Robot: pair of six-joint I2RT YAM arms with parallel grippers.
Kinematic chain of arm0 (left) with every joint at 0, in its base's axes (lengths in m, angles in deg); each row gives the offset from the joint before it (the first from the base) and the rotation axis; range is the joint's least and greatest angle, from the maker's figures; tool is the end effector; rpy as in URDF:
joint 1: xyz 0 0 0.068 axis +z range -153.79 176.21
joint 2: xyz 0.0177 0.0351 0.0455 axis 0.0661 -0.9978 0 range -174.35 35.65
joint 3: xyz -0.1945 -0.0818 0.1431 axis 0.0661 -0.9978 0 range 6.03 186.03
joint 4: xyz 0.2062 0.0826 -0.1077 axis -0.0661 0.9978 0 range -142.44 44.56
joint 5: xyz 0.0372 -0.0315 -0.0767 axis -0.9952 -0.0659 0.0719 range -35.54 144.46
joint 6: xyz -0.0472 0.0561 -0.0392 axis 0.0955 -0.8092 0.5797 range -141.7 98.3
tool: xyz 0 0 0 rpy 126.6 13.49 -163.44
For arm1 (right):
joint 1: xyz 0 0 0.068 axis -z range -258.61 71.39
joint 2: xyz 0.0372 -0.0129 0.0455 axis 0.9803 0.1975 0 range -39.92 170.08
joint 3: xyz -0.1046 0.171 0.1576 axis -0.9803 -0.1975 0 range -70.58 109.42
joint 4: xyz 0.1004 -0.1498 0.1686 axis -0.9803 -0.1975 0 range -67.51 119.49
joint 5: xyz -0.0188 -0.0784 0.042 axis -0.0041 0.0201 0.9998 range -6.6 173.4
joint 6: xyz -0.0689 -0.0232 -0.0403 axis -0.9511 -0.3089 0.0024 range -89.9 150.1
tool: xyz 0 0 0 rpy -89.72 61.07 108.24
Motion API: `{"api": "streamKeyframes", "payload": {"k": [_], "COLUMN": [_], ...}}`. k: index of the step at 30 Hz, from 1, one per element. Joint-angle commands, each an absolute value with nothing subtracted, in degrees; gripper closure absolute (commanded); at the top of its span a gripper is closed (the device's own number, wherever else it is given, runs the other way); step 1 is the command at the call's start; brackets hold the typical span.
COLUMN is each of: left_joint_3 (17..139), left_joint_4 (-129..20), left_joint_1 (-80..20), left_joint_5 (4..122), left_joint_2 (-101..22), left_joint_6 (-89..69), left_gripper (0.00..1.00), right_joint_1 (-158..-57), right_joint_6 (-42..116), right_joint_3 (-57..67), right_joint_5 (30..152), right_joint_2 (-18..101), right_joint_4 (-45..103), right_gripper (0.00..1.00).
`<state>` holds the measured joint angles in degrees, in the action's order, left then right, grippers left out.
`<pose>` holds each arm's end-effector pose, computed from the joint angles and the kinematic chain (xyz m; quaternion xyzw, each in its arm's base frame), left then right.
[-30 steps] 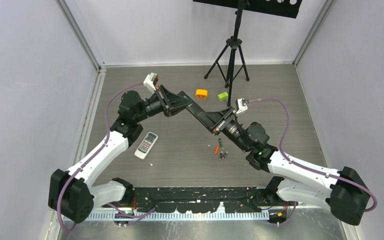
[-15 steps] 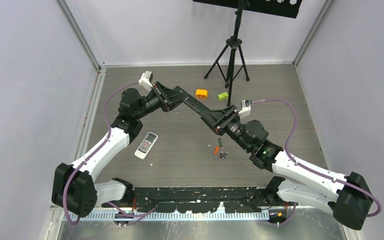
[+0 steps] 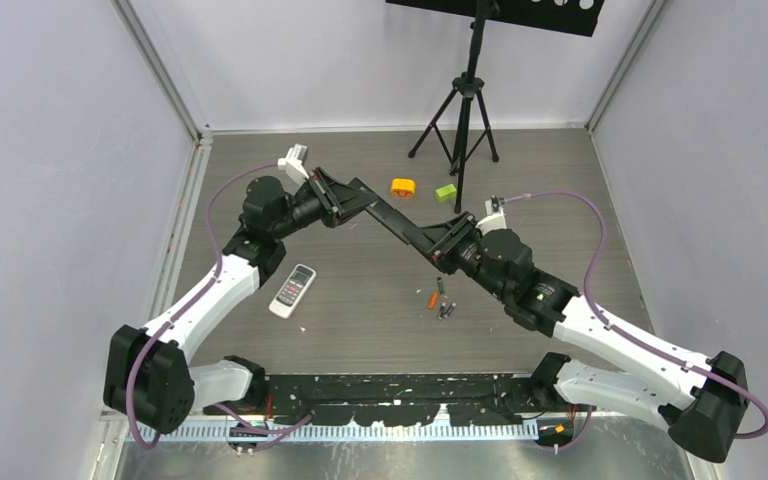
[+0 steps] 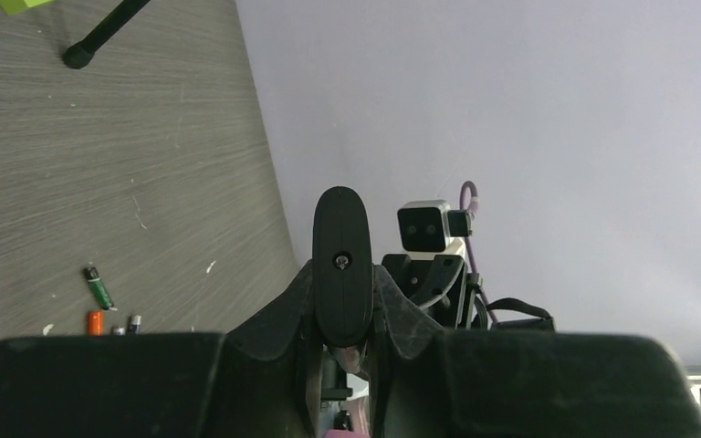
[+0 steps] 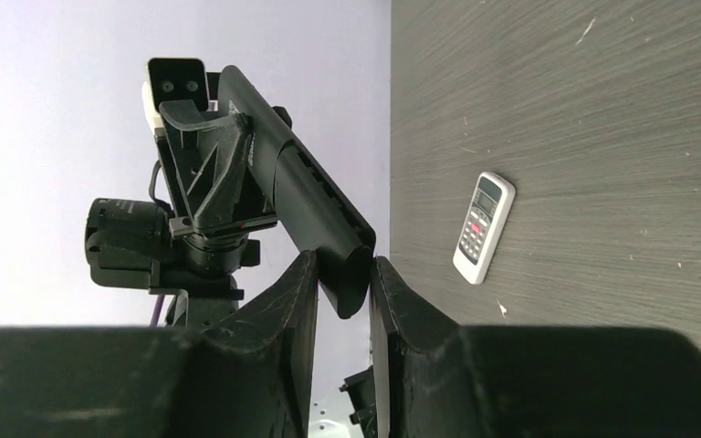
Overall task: Load the batteries into the remote control
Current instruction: Remove the battery cover from the remote control.
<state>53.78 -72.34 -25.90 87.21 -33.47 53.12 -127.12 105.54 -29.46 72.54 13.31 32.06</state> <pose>0.2659 -0.1504 0.3117 -0.1287 0.7030 -0.6351 0.2929 0.1779 0.1806 0.2967 0.2364 0.7248 0.5337 0.3659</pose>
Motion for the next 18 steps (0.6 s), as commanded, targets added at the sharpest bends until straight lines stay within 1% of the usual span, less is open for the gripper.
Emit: {"api": "streamKeyframes", "payload": {"k": [1, 6, 11, 18], "left_joint_3": [56.18, 56.96, 58.16, 59.03], "left_joint_4": [-70.74, -67.48, -63.96, -58.68], "left_joint_1": [-25.87, -25.92, -25.93, -25.89], "left_joint_5": [86.58, 85.41, 84.53, 83.21], "left_joint_2": [-32.99, -32.75, -32.89, -33.34], "left_joint_6": [48.23, 44.48, 39.69, 32.86], "left_gripper": [1.0, 1.0, 1.0, 1.0], "right_joint_1": [-127.04, -127.04, -127.04, -127.04], "right_joint_6": [105.42, 105.52, 105.49, 105.24], "right_joint_3": [-25.6, -24.8, -24.22, -25.03], "right_joint_5": [70.95, 71.87, 72.42, 73.34], "right_joint_2": [13.48, 13.85, 14.11, 14.52], "right_joint_4": [27.51, 26.69, 26.5, 28.96], "right_gripper": [0.75, 0.85, 0.99, 1.0]}}
